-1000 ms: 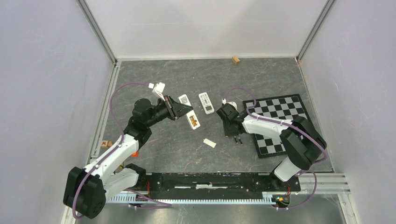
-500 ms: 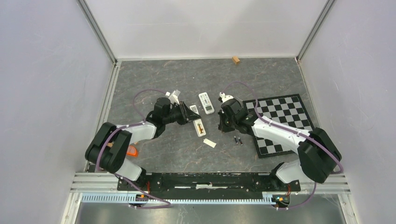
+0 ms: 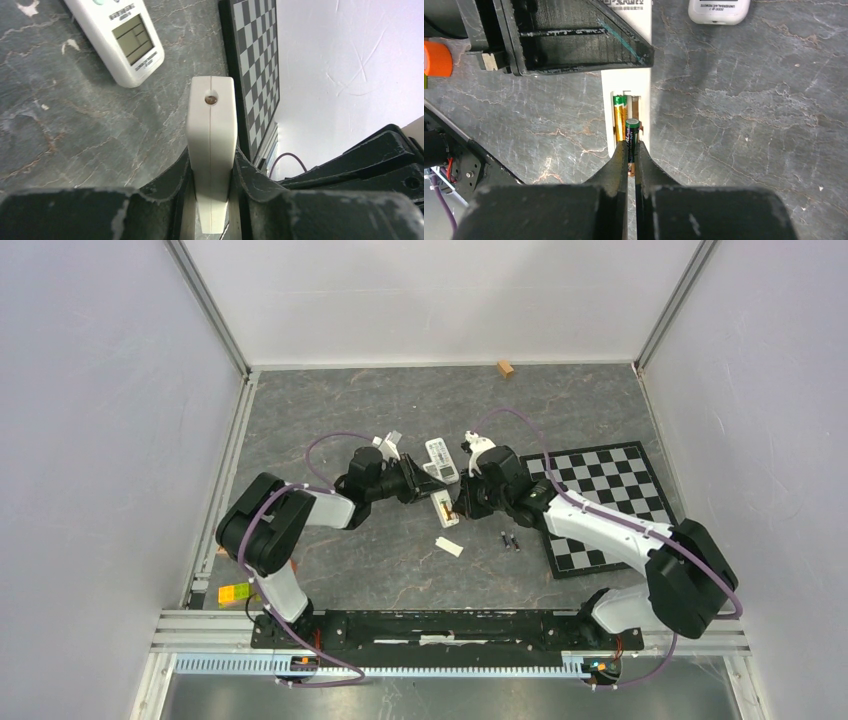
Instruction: Load the batteries into the remote control
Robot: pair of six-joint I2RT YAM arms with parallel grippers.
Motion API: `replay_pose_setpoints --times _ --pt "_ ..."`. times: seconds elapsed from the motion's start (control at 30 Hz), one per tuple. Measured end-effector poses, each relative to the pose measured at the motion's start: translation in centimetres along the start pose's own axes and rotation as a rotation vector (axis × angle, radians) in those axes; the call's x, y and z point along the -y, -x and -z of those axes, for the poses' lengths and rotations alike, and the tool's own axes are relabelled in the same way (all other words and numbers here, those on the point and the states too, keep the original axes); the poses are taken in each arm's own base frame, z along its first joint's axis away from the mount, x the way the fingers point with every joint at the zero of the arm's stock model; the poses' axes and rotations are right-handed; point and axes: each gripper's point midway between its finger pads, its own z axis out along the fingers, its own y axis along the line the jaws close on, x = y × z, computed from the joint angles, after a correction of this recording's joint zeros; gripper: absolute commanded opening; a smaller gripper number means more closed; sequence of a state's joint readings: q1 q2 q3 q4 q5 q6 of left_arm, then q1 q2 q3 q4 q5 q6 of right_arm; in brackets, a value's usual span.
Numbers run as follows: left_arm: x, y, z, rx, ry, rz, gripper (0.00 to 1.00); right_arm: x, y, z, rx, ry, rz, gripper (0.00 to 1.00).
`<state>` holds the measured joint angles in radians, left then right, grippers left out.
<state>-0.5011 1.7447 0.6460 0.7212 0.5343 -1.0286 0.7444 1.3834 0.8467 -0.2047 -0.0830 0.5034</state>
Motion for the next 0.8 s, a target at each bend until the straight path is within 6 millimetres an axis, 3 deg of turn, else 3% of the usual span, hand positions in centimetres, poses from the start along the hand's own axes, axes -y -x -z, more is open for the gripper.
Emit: replay_pose_setpoints --times 0.3,0.53,0.8 --pt "1.2 0.1 -0.3 -0.001 -0.051 0.019 0.02 -0.2 -0.4 -0.8 -0.017 0.019 0.001 0.06" --pt "1.6 0.2 -0.3 0.002 -0.062 0.031 0.02 -0.1 -0.4 -0.9 -0.016 0.013 0.007 0.28" --pt "1.8 0.4 -0.4 0.008 -0.066 0.061 0.02 -0.3 0.1 -0.5 0.006 0.017 0.012 0.39"
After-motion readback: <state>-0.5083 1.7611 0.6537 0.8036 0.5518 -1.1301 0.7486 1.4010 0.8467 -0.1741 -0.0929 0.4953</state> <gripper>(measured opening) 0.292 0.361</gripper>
